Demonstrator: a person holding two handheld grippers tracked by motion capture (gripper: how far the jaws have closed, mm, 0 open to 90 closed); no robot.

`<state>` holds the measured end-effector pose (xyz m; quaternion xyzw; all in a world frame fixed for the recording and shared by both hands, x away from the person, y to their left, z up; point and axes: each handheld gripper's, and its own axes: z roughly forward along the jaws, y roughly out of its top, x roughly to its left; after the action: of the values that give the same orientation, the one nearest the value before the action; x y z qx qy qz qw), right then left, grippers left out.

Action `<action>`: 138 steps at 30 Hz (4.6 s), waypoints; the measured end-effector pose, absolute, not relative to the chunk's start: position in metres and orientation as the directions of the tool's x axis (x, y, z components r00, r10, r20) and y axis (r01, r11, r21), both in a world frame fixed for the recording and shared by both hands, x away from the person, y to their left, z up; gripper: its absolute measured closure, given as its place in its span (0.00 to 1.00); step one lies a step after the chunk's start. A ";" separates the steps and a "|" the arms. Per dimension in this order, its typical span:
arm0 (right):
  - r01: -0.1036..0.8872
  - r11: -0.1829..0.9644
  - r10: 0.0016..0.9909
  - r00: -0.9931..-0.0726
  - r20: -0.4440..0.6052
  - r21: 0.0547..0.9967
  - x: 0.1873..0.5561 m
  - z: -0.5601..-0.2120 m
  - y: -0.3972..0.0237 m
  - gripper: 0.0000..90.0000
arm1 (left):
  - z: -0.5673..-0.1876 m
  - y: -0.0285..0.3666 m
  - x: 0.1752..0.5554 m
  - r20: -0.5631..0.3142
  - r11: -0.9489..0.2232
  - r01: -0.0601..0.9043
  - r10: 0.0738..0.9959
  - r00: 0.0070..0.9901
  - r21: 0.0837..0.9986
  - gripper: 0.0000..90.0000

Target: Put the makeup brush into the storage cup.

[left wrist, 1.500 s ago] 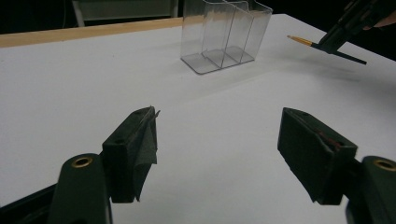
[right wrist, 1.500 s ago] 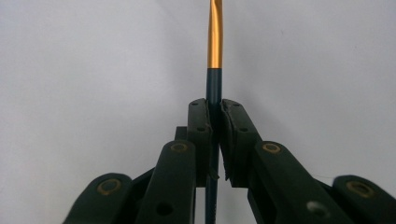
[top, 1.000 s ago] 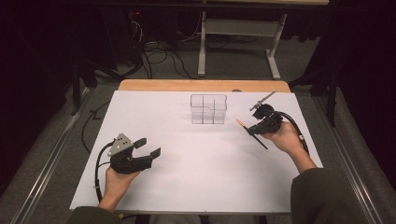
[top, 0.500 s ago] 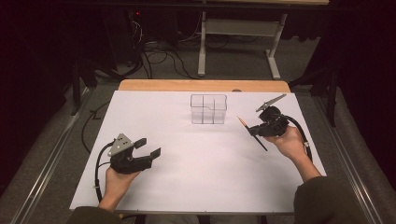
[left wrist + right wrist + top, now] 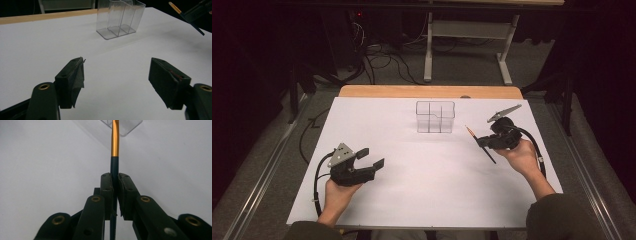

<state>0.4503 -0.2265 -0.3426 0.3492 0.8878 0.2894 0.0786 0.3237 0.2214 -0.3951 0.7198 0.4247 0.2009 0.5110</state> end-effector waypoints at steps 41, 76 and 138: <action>0.532 0.464 0.681 -0.726 0.099 0.708 0.447 -0.338 -0.227 0.94 | -0.396 0.221 0.324 -0.145 -0.119 0.407 0.815 0.561 0.906 0.32; 0.493 0.421 0.685 -0.723 0.089 0.761 0.455 -0.330 -0.215 0.94 | -0.395 0.221 0.324 -0.146 -0.119 0.406 0.813 0.563 0.906 0.32; 0.432 0.363 0.677 -0.731 0.085 0.826 0.486 -0.309 -0.170 0.94 | -0.395 0.220 0.324 -0.148 -0.121 0.407 0.809 0.569 0.905 0.32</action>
<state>0.4860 -0.1696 -0.3086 0.3402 0.8142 0.4504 0.1360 0.3239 0.2204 -0.3952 0.7226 0.4209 0.1961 0.5120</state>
